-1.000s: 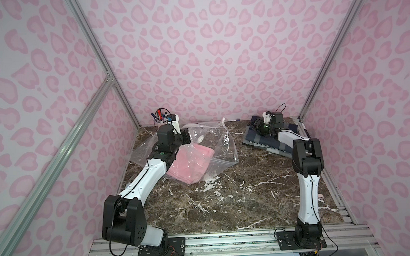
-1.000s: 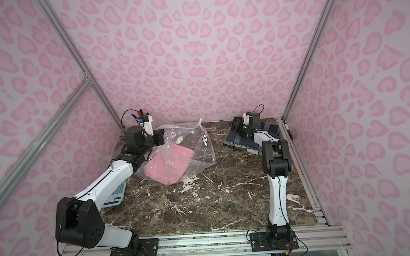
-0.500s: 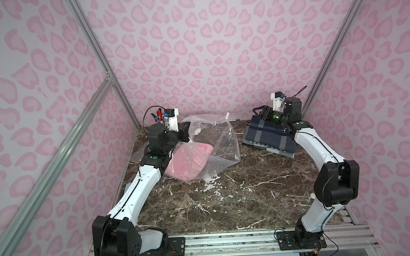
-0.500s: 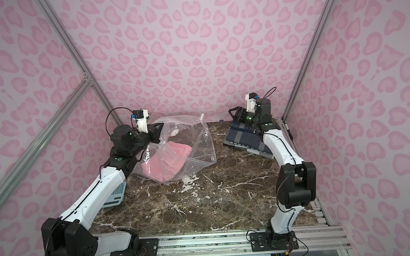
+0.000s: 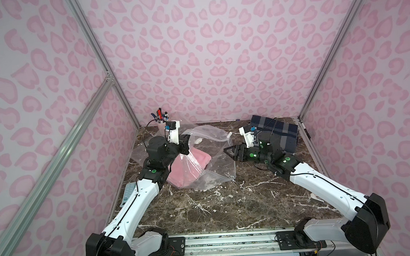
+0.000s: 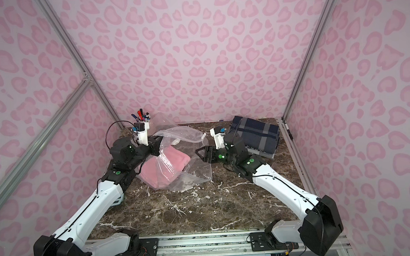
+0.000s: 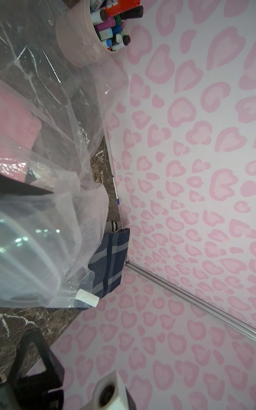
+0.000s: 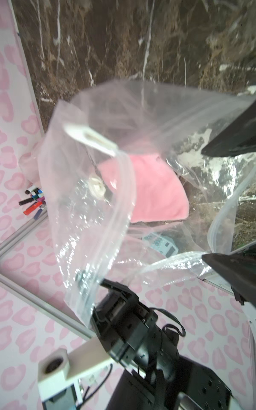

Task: Take the blanket out of the vacuum bag
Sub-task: Take out the blanket from the vacuum bag.

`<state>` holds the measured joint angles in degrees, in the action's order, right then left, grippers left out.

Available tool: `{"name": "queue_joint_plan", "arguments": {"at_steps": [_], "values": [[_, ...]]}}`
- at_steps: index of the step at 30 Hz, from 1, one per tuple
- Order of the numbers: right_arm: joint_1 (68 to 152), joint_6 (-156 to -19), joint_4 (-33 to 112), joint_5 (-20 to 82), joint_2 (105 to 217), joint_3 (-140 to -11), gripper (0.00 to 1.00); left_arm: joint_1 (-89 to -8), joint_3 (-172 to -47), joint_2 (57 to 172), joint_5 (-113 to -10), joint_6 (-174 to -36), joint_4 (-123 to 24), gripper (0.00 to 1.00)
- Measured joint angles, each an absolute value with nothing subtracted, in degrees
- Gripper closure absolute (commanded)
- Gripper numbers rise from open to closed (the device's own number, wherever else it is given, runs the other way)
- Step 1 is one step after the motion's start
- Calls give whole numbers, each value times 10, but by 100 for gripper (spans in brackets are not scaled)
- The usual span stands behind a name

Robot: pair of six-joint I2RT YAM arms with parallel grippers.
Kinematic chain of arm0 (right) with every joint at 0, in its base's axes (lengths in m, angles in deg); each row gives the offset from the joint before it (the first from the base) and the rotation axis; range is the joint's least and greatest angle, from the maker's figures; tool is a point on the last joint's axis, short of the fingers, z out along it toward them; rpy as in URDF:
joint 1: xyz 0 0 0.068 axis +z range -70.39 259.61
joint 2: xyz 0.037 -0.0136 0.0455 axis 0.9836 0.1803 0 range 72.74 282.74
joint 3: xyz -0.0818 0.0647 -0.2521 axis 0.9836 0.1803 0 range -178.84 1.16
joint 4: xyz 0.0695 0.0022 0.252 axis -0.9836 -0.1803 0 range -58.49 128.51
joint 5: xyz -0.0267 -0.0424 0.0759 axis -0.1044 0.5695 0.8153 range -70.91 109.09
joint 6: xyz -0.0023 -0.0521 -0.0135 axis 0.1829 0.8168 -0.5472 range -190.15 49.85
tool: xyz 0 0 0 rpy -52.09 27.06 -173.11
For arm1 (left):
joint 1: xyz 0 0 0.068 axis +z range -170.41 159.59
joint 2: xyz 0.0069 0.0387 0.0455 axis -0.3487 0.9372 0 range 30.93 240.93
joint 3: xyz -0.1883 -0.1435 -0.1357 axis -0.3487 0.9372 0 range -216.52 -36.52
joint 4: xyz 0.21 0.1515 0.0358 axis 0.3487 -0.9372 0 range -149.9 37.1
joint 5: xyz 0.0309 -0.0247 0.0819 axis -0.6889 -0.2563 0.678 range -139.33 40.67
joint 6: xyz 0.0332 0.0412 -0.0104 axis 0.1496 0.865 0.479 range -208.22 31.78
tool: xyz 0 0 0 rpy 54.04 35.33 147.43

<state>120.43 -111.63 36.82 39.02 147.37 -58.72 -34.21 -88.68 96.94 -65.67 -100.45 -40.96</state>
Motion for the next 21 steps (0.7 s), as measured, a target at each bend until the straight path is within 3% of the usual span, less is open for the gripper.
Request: {"name": "queue_joint_plan", "arguments": {"at_steps": [10, 15, 21], "values": [[1275, -1233, 495, 345, 1574, -483, 32, -362, -887, 987, -660, -1017, -384, 96], [1280, -1255, 557, 343, 1672, -554, 29, -377, -871, 986, -666, -1034, -347, 96], [1283, -1278, 589, 348, 1803, -649, 32, -404, -856, 981, -648, -1048, -310, 96]]}}
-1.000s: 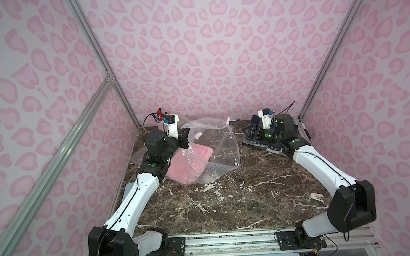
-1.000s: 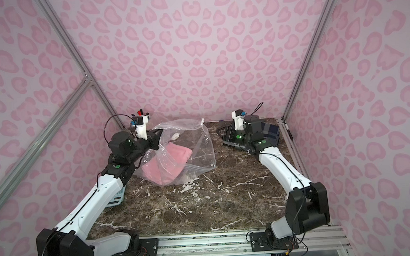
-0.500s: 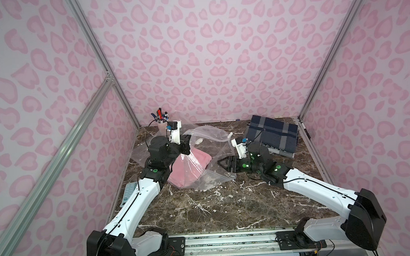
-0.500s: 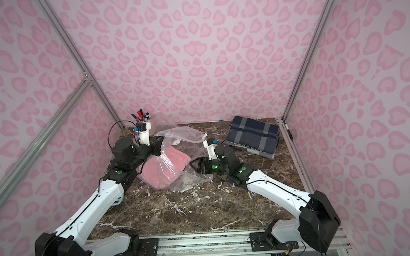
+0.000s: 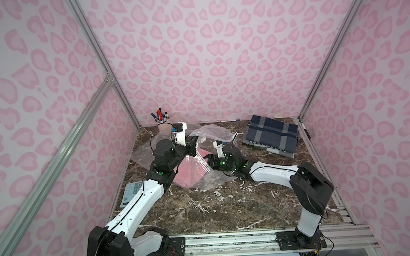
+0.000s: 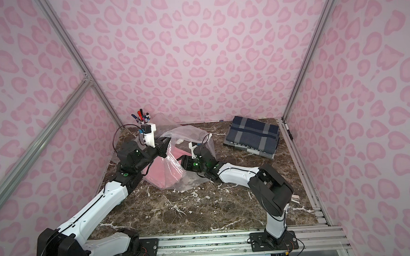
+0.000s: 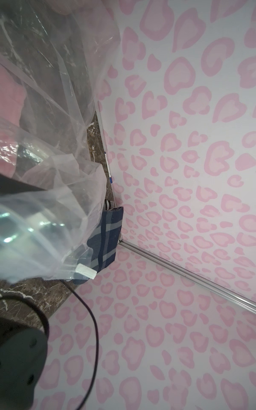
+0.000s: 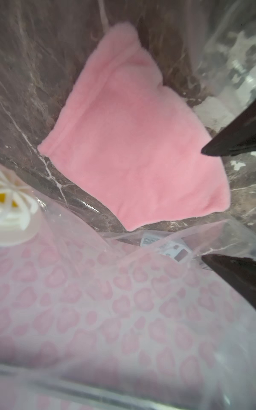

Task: Take the blanket out of the vacuum bag
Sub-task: Take out the blanket from the vacuum bag.

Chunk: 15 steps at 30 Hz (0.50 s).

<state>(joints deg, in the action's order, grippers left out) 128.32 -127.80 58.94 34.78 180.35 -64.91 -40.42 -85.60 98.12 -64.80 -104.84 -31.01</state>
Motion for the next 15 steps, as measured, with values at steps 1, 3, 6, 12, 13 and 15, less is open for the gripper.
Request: {"name": "queue_joint_plan", "arguments": {"at_steps": [1, 3, 6, 12, 13, 15], "values": [[1283, -1289, 590, 347, 1820, -653, 32, -408, -857, 981, -646, -1049, -308, 96], [1284, -1304, 591, 341, 1844, -653, 32, -414, -864, 985, -638, -1050, -306, 96], [1286, -1319, 586, 330, 1861, -644, 32, -419, -876, 993, -629, -1048, -305, 96], [1287, -1319, 562, 301, 1848, -629, 30, -421, -889, 1008, -604, -1043, -307, 96], [1287, -1318, 559, 297, 1845, -625, 30, -421, -891, 1011, -600, -1042, -308, 96], [1286, -1315, 561, 287, 1841, -615, 30, -421, -891, 1015, -593, -1042, -310, 96]]}}
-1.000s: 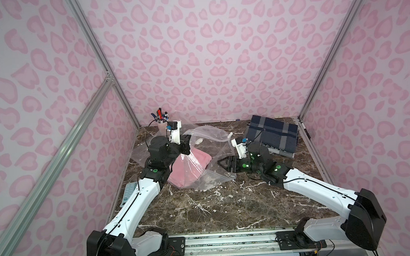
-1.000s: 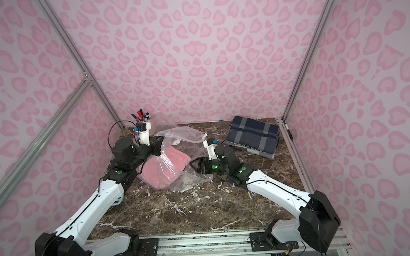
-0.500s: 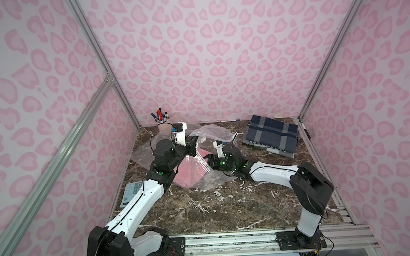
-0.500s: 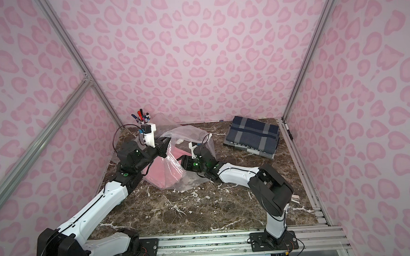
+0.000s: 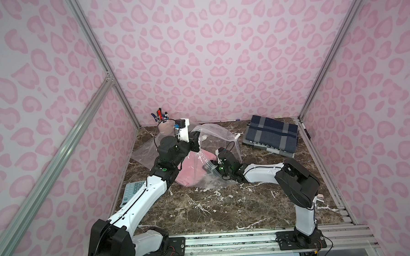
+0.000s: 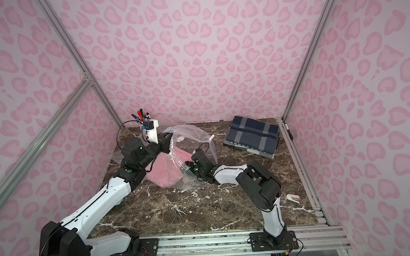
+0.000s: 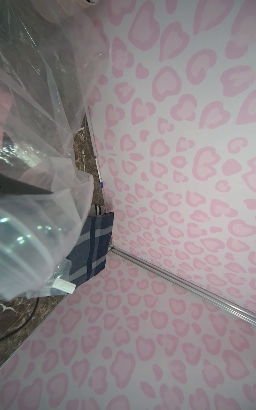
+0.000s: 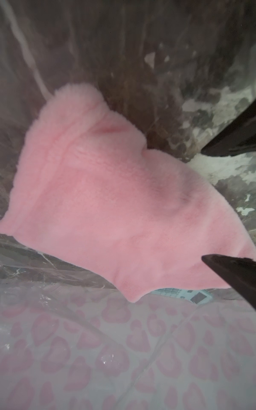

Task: Take the blanket out of the vacuum bag
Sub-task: Take out the blanket from the vacuum bag.

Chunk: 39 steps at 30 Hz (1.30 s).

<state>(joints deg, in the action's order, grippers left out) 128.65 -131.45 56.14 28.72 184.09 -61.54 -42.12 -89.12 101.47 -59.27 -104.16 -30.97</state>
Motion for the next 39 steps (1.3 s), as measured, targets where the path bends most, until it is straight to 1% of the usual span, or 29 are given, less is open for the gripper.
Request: {"name": "queue_joint_plan", "arguments": {"at_steps": [6, 14, 18, 34, 37, 39], "values": [[1274, -1319, 616, 296, 1871, -586, 30, -423, -883, 1016, -589, -1046, -315, 96], [1259, -1366, 791, 334, 1906, -541, 29, -450, -854, 1001, -565, -1050, -305, 96], [1252, -1390, 834, 349, 1923, -539, 29, -462, -852, 1001, -557, -1051, -298, 96], [1253, -1443, 820, 348, 2003, -660, 31, -481, -856, 1008, -531, -1060, -273, 96], [1253, -1450, 819, 348, 2012, -676, 32, -481, -854, 1008, -530, -1060, -272, 96], [1252, -1455, 825, 348, 2017, -681, 34, -481, -852, 1008, -530, -1060, -269, 96]]}}
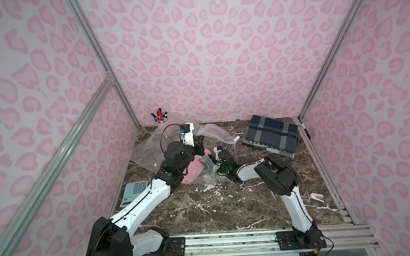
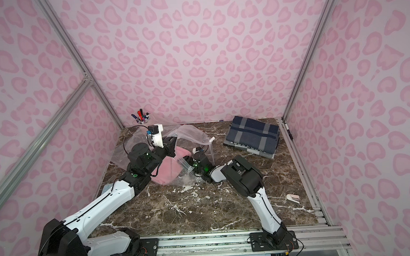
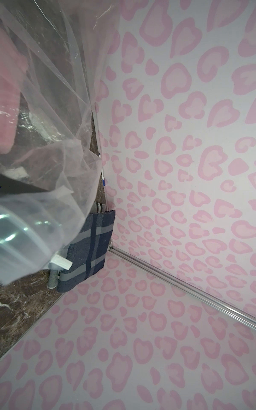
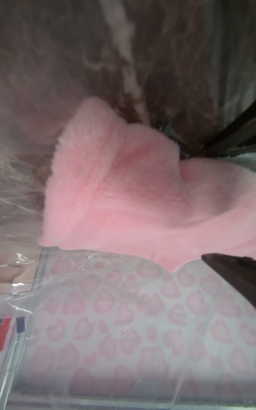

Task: Take the blanket out of the vacuum bag
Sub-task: Take out the blanket from the vacuum bag.

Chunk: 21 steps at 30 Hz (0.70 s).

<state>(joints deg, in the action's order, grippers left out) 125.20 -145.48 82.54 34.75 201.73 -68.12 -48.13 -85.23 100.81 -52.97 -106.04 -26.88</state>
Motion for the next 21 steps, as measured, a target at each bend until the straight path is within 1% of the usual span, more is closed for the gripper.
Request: {"name": "queue_joint_plan", "arguments": {"at_steps": [3, 6, 11, 13, 16, 18, 19, 21], "values": [[1247, -1468, 844, 354, 2031, -687, 36, -482, -851, 1008, -530, -1060, -268, 96], [1243, -1478, 854, 360, 2036, -694, 36, -482, -849, 1008, -530, -1060, -267, 96], [1244, -1483, 863, 364, 2061, -727, 43, -482, -847, 1008, -529, -1060, -264, 96], [1244, -1484, 863, 368, 2078, -747, 52, -482, -847, 1008, -530, -1060, -264, 96], [1244, -1482, 851, 376, 2099, -789, 80, -483, -844, 1008, -530, -1060, -263, 96], [1243, -1480, 850, 380, 2107, -803, 95, -483, -843, 1008, -530, -1060, -264, 96], [1241, -1478, 849, 383, 2109, -806, 100, -483, -843, 1008, -530, -1060, -263, 96], [1240, -1469, 840, 388, 2106, -807, 100, -483, -843, 1008, -530, -1060, -264, 96]]}}
